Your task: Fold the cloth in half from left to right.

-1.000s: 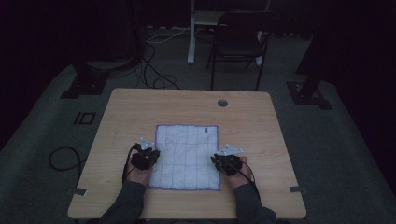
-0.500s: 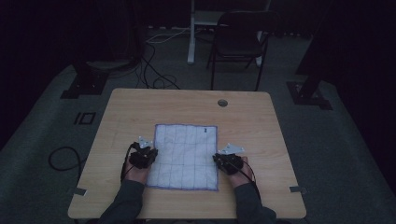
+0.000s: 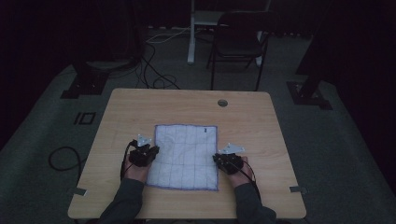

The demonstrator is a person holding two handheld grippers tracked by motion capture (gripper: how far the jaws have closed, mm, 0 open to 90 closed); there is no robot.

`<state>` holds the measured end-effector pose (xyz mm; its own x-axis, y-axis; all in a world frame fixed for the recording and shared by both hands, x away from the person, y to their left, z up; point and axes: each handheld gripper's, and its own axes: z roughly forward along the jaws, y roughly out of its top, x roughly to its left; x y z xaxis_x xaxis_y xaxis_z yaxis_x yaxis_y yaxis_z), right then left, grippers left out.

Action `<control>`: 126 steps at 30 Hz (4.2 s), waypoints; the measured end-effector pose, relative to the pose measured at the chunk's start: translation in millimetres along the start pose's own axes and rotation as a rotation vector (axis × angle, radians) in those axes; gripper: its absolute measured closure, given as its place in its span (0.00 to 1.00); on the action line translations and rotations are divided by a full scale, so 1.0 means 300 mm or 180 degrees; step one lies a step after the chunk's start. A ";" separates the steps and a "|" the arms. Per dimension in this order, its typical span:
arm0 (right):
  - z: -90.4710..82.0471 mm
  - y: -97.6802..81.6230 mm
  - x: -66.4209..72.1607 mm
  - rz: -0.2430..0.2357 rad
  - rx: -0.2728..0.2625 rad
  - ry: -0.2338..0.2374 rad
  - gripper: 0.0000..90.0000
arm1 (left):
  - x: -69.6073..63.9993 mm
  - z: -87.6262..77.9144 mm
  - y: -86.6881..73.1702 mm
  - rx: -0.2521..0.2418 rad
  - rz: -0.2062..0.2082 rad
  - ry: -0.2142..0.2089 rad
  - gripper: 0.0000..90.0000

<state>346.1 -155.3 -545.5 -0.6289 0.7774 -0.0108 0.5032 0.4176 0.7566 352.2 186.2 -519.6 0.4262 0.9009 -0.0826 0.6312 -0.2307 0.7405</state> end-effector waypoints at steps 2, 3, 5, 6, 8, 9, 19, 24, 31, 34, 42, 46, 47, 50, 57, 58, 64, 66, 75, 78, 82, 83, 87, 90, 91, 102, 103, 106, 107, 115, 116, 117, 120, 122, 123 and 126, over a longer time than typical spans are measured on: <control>0.000 0.000 0.000 0.0000 0.0000 0.0000 0.91 | -0.002 -0.003 0.004 -0.0015 -0.0002 -0.0010 0.96; 0.000 0.000 0.000 0.0002 0.0002 0.0001 0.91 | -0.008 -0.014 0.015 -0.0054 0.0008 -0.0051 0.96; 0.000 0.000 0.000 0.0003 0.0002 0.0003 0.91 | -0.013 -0.022 0.023 -0.0094 0.0015 -0.0076 0.96; 0.000 0.000 0.000 0.0004 0.0003 0.0004 0.91 | -0.015 -0.026 0.027 -0.0104 0.0011 -0.0089 0.96; 0.000 0.000 0.000 0.0005 0.0003 0.0004 0.91 | -0.021 -0.032 0.034 -0.0138 0.0012 -0.0121 0.96; 0.000 0.000 -0.001 0.0005 0.0002 0.0006 0.91 | -0.024 -0.035 0.038 -0.0150 0.0024 -0.0134 0.96; 0.000 0.000 -0.001 0.0004 0.0002 0.0006 0.91 | -0.057 -0.058 0.076 -0.0246 0.0077 -0.0243 0.96; 0.000 0.000 -0.002 0.0010 0.0003 0.0012 0.91 | -0.076 -0.071 0.097 -0.0307 0.0095 -0.0312 0.96; 0.000 0.000 -0.002 0.0015 0.0001 0.0016 0.91 | -0.110 -0.079 0.131 -0.0367 0.0152 -0.0406 0.96; 0.000 0.000 -0.002 0.0021 0.0002 0.0019 0.91 | -0.119 -0.079 0.139 -0.0378 0.0163 -0.0432 0.96; 0.000 0.000 -0.002 0.0022 0.0002 0.0020 0.91 | -0.156 -0.069 0.164 -0.0379 0.0215 -0.0526 0.96; 0.000 0.000 -0.002 0.0024 0.0003 0.0021 0.91 | -0.168 -0.066 0.173 -0.0391 0.0225 -0.0554 0.96; 0.000 0.000 -0.003 0.0024 0.0003 0.0021 0.91 | -0.171 -0.066 0.175 -0.0391 0.0239 -0.0557 0.96; 0.000 0.000 -0.002 0.0024 0.0003 0.0020 0.91 | -0.184 -0.064 0.183 -0.0402 0.0262 -0.0583 0.96; 0.000 0.000 -0.003 0.0014 -0.0002 0.0018 0.91 | -0.210 -0.059 0.197 -0.0411 0.0308 -0.0624 0.96; 0.000 0.000 -0.003 0.0013 -0.0003 0.0018 0.91 | -0.219 -0.056 0.201 -0.0409 0.0319 -0.0643 0.96; 0.000 0.000 -0.003 0.0029 -0.0002 0.0025 0.91 | -0.243 -0.046 0.213 -0.0409 0.0362 -0.0688 0.96; 0.000 0.000 -0.003 0.0034 0.0001 0.0027 0.91 | -0.251 -0.043 0.216 -0.0403 0.0371 -0.0703 0.96; 0.000 -0.001 -0.004 0.0033 -0.0001 0.0027 0.91 | -0.280 -0.014 0.223 -0.0368 0.0396 -0.0754 0.96; 0.000 -0.001 -0.004 0.0037 0.0002 0.0031 0.91 | -0.287 -0.008 0.225 -0.0365 0.0403 -0.0766 0.96; 0.000 -0.001 -0.004 0.0038 0.0001 0.0029 0.91 | -0.300 0.002 0.226 -0.0342 0.0423 -0.0788 0.96; 0.000 0.000 -0.004 0.0039 0.0003 0.0030 0.91 | -0.307 0.008 0.226 -0.0334 0.0429 -0.0797 0.96; 0.000 0.000 -0.004 0.0041 0.0003 0.0029 0.91 | -0.320 0.023 0.226 -0.0306 0.0446 -0.0820 0.96; 0.000 0.000 -0.004 0.0043 0.0004 0.0030 0.91 | -0.335 0.038 0.225 -0.0277 0.0475 -0.0833 0.96; 0.000 0.000 -0.004 0.0043 0.0004 0.0030 0.91 | -0.335 0.038 0.225 -0.0277 0.0475 -0.0833 0.96; -0.001 0.000 -0.005 0.0052 0.0004 0.0009 0.87 | -0.386 0.099 0.225 -0.0154 0.0543 -0.0900 0.96; -0.001 0.000 -0.005 0.0052 0.0004 0.0009 0.87 | -0.386 0.099 0.225 -0.0154 0.0543 -0.0900 0.96; -0.005 0.000 -0.004 0.0069 0.0007 -0.0026 0.85 | -0.394 0.117 0.224 -0.0111 0.0561 -0.0912 0.96; -0.012 0.001 -0.008 0.0075 -0.0030 -0.0056 0.83 | -0.400 0.133 0.223 -0.0078 0.0565 -0.0920 0.96; -0.028 -0.001 -0.029 0.0186 -0.0114 -0.0157 0.82 | -0.422 0.204 0.206 0.0068 0.0542 -0.0929 0.96; -0.029 -0.002 -0.030 0.0185 -0.0116 -0.0159 0.82 | -0.422 0.204 0.206 0.0068 0.0542 -0.0929 0.96; -0.029 -0.002 -0.031 0.0188 -0.0115 -0.0161 0.82 | -0.433 0.221 0.206 0.0098 0.0552 -0.0919 0.96; -0.029 -0.002 -0.034 0.0201 -0.0115 -0.0169 0.82 | -0.447 0.241 0.209 0.0151 0.0592 -0.0919 0.96; -0.029 -0.004 -0.037 0.0209 -0.0116 -0.0173 0.82 | -0.454 0.255 0.209 0.0184 0.0604 -0.0917 0.96; -0.029 -0.004 -0.038 0.0209 -0.0116 -0.0174 0.82 | -0.456 0.261 0.209 0.0206 0.0615 -0.0917 0.96; -0.030 -0.004 -0.040 0.0208 -0.0116 -0.0178 0.82 | -0.456 0.264 0.205 0.0204 0.0605 -0.0976 0.89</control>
<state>347.6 -169.3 -540.4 -0.5610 0.8278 0.0036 0.5195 0.3487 0.7801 383.9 19.6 -515.6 0.7082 0.6897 -0.1508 0.5571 -0.4148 0.7194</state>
